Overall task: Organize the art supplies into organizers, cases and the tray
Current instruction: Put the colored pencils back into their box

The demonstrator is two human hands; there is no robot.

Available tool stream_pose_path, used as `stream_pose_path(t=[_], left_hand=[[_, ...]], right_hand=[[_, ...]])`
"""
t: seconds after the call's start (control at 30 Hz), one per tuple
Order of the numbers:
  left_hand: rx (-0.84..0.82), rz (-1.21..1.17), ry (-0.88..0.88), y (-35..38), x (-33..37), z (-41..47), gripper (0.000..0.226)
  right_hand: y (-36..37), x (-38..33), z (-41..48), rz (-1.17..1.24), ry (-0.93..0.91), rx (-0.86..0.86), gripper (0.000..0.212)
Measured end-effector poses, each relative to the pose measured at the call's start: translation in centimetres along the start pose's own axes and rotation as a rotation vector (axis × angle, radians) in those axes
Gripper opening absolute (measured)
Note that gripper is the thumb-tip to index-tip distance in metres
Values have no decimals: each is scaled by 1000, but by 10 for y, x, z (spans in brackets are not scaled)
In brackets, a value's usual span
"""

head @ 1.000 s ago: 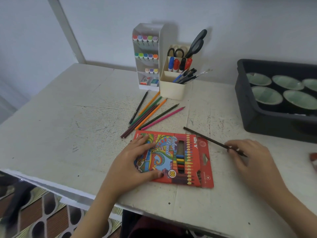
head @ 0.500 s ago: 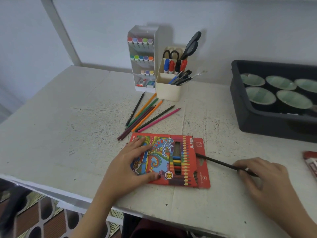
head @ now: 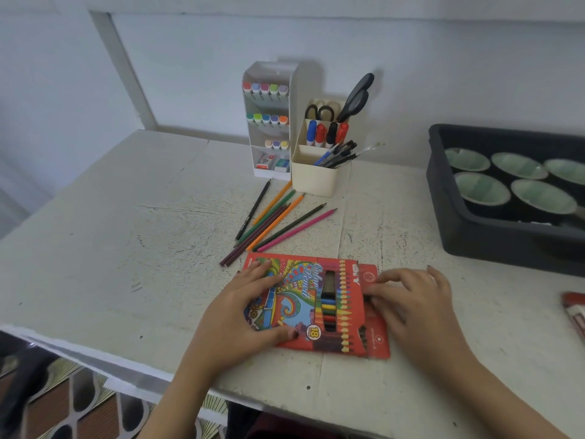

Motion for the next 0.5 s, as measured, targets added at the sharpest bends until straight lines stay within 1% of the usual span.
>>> stream_pose_path(t=[0.07,0.13,0.17,0.2,0.23,0.27,0.3,0.4,0.5], left_hand=[[1,7,-4,1,0,0,79],[0,10,-9,1,0,0,79],[-1,10,-8,1,0,0,78],[0,9,-9,1,0,0,78],[1,9,-10,1,0,0,77],[3,9,-10,1,0,0,77],[7,11,-9,1,-1,0,77],[14,16,-2,1,-1,0,78],[14,17,-2,2,-1,1,79]], right_hand=[[3,-5,-2,-37,79,-23,32],[8,-9,-7,-126,198,-112,43],[8,-12,-12,-156,253,-155,53],[8,-16,-16,-171,298,-214,69],[10,-19,-20,-179,313,-256,87],[12,-22,-23,-175,310,-286,101],[13,-24,-27,-139,330,-333,104],[18,-34,-33,-97,309,-466,95],[21,-38,-30,-19,262,-449,86]])
Point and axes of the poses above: each hand's wrist, its own z-axis towards the middle knuckle, its own y-axis out of the palm, x = y × z, the point moved 2 cm from there along z, towards the middle knuckle, and after that the axes turned 5 degrees about -x, right-handed, at the moved point
